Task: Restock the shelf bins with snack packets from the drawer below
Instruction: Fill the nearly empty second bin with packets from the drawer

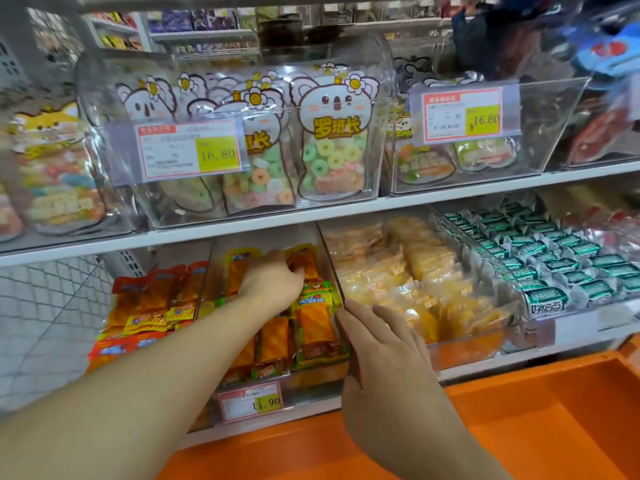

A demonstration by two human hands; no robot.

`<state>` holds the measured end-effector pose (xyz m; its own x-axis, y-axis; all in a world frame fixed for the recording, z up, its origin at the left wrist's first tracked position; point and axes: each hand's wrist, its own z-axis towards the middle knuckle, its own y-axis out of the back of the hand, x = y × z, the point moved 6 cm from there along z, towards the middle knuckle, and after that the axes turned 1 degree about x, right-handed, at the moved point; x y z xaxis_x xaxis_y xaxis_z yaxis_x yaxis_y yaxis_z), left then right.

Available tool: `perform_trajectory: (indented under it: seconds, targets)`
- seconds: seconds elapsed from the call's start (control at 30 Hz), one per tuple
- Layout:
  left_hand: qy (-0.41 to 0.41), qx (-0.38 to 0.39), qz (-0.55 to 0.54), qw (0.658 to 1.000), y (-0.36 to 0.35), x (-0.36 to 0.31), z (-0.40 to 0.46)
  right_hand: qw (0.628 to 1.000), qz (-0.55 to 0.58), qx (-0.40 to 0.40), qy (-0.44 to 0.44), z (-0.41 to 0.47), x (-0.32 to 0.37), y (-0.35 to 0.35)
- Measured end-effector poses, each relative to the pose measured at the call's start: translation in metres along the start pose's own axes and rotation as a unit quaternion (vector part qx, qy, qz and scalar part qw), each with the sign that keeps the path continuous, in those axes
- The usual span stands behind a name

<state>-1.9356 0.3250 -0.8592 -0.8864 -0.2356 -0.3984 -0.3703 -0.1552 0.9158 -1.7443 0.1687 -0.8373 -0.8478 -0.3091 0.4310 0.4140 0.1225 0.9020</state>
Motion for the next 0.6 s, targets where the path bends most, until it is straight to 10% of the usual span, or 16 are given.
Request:
perform_trajectory:
  seconds: [0.37, 0.6]
  targets:
    - [-0.047, -0.001, 0.036, 0.998, 0.004, 0.001, -0.013, 1.0, -0.001, -0.009, 0.002, 0.0, 0.0, 0.0]
    - [-0.124, -0.059, -0.121, 0.983, 0.038, -0.001, -0.088, 0.995, -0.005, -0.069, 0.066, -0.011, 0.017, 0.001]
